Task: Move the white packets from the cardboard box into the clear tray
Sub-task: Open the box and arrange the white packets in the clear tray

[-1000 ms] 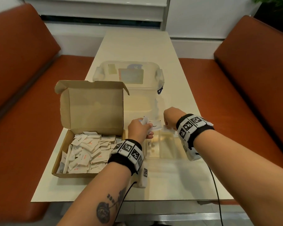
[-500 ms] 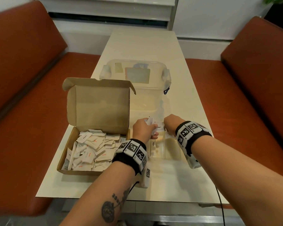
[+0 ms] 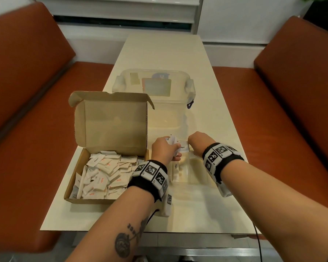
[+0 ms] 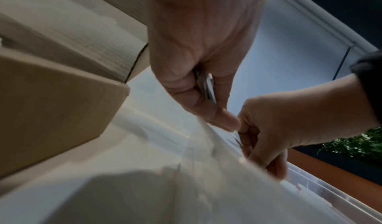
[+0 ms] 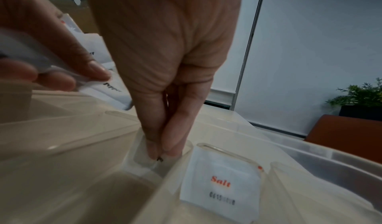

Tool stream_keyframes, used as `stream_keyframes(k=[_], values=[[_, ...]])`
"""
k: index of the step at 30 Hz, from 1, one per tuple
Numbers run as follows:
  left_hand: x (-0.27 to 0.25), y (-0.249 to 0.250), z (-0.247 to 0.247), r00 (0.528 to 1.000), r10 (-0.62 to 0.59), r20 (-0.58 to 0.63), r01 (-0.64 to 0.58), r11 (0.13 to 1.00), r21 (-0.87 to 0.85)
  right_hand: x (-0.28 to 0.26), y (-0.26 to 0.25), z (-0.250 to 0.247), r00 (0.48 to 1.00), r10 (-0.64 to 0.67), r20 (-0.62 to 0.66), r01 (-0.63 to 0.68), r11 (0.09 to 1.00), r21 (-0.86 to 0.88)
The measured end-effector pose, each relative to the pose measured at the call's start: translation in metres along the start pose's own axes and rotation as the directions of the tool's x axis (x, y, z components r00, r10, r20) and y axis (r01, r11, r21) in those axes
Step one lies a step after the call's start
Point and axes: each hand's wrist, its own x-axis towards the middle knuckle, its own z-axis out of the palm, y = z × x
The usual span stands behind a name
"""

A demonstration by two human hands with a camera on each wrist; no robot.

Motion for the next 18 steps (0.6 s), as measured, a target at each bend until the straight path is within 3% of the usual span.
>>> stream_keyframes(k=[11,18], values=[[0.001,0.003,0.001,1.000,-0.017,0.000,0.017,1.000,-0.010,-0.011,0.005,-0.016,0.995,0.021,-0.094,-0.010,0.993,0.115],[-0.002,0.009,-0.003,0.999,0.001,0.037,0.001,0.998,-0.058,-0.019,0.004,-0.028,0.984,0.021,-0.177,0.060,0.896,0.440]])
